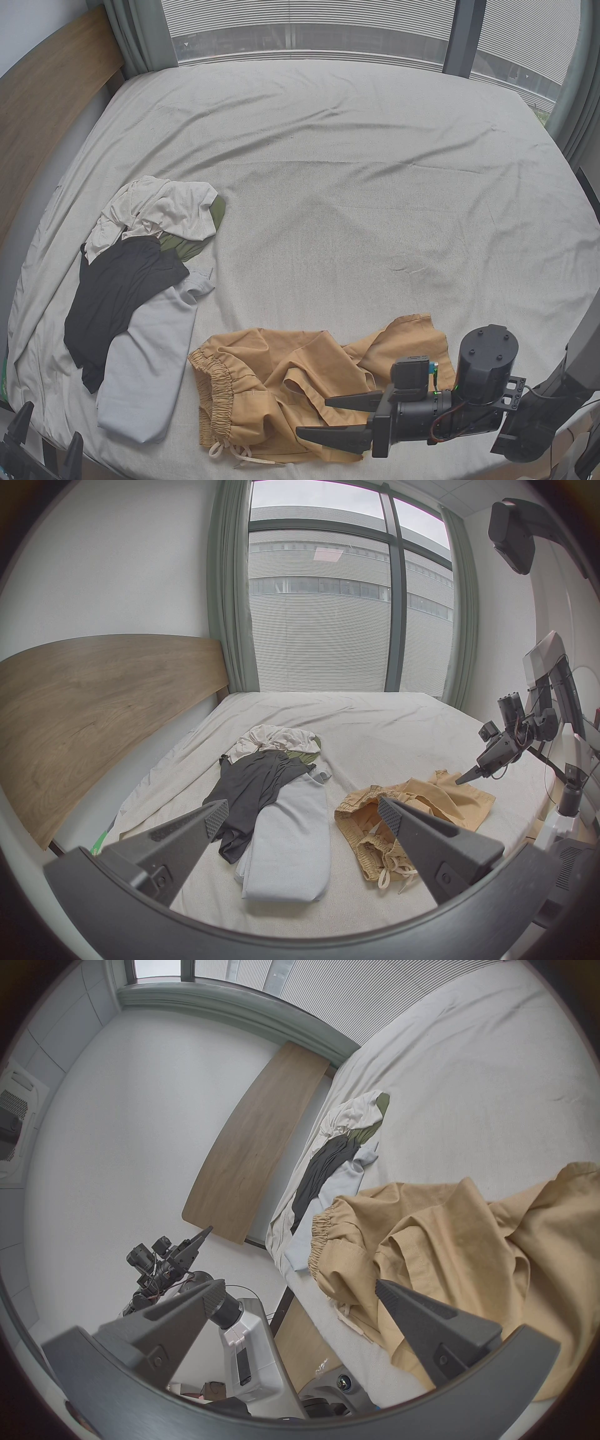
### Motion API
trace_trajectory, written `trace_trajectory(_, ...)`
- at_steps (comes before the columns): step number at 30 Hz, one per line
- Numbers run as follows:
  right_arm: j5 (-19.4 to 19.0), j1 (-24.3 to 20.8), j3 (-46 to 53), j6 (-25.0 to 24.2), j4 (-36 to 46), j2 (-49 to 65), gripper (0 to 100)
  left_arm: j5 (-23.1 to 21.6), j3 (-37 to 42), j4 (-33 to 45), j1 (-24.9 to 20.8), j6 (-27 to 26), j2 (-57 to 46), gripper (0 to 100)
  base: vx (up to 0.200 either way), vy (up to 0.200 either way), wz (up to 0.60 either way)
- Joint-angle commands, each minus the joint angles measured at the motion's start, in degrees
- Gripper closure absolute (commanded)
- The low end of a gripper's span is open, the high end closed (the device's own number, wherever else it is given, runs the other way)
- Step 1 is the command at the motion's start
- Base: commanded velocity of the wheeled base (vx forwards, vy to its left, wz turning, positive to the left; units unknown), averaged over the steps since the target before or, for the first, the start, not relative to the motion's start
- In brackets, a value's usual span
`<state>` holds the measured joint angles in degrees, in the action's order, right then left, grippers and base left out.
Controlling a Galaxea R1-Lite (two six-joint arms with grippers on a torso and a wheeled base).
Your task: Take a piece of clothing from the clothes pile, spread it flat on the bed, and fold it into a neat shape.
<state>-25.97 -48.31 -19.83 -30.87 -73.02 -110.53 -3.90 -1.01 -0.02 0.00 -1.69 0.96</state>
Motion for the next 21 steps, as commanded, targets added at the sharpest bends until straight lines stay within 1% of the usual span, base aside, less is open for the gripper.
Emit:
trace_trajectory(1,-1.2,-0.6,-1.1,-0.1,-0.3,-4.2,0,0.1,1.0,0.0,0.0,0.2,-1.0,0,0.0,0.0,0.0)
trace_trajectory(3,-2.2,-1.3,-1.5,-0.1,-0.3,-5.5,0,0.1,1.0,0.0,0.0,0.6,-1.0,0,0.0,0.0,0.0)
trace_trajectory(7,-3.1,-1.3,-2.6,-0.1,-0.5,-8.7,0,0.1,1.0,0.0,0.0,0.6,-1.0,0,0.0,0.0,0.0)
trace_trajectory(17,-4.0,-0.6,-5.0,-0.1,-0.5,-12.5,0,0.2,1.0,0.0,0.0,0.7,-1.0,0,0.0,0.0,0.0)
trace_trajectory(21,-4.0,0.7,-5.6,0.0,-0.5,-14.1,0,0.2,1.0,0.0,0.0,0.7,-1.0,0,0.0,0.0,0.0)
